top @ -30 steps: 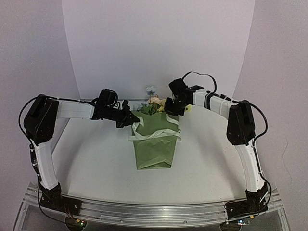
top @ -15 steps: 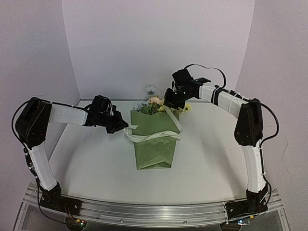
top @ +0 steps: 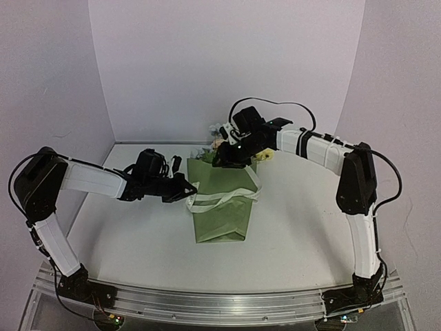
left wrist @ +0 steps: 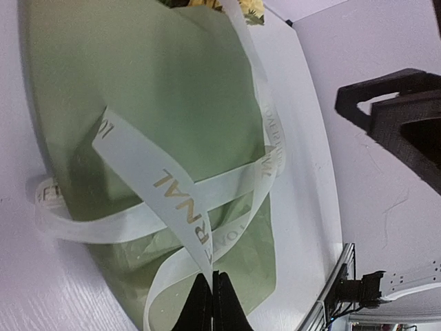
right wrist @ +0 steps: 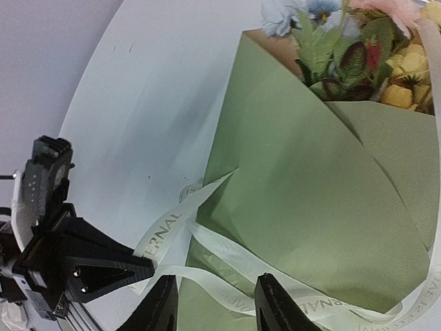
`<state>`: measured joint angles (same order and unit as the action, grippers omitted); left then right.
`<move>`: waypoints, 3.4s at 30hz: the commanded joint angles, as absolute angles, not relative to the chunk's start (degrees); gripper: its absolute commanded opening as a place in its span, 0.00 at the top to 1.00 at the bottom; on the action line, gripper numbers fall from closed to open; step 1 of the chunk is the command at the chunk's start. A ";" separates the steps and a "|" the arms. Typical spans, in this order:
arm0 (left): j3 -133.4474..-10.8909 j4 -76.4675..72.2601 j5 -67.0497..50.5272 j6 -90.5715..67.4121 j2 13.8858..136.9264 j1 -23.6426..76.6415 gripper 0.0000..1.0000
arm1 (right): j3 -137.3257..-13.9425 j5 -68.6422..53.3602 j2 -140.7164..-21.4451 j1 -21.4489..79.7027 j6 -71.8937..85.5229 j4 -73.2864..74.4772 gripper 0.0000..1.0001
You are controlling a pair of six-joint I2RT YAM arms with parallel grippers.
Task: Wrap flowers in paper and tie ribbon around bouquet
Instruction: Cross the ribbon over the folded bouquet.
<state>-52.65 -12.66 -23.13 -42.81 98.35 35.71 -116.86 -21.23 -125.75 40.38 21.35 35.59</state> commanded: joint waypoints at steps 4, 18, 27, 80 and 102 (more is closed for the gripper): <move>-47.71 -17.99 -24.89 -41.22 95.13 37.24 1.00 | -117.59 -20.58 -129.97 43.94 12.32 34.89 0.54; -47.46 -9.41 -28.25 -35.87 97.65 38.58 1.00 | -111.37 -12.35 -131.04 45.84 5.83 35.31 0.49; -48.83 -5.33 -30.53 -32.53 99.08 39.37 1.00 | -112.18 -6.64 -133.02 47.32 2.84 36.41 0.45; -45.24 -6.89 -35.09 -34.28 93.58 41.48 0.97 | -113.29 1.43 -129.22 48.43 2.49 37.44 0.76; -42.94 -3.03 -32.95 -34.28 89.05 41.51 0.99 | -115.66 2.99 -126.78 48.39 4.18 37.28 0.69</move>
<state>-43.86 -3.72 -33.77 -34.50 92.11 41.25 -113.80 1.51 -130.04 48.40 3.21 37.35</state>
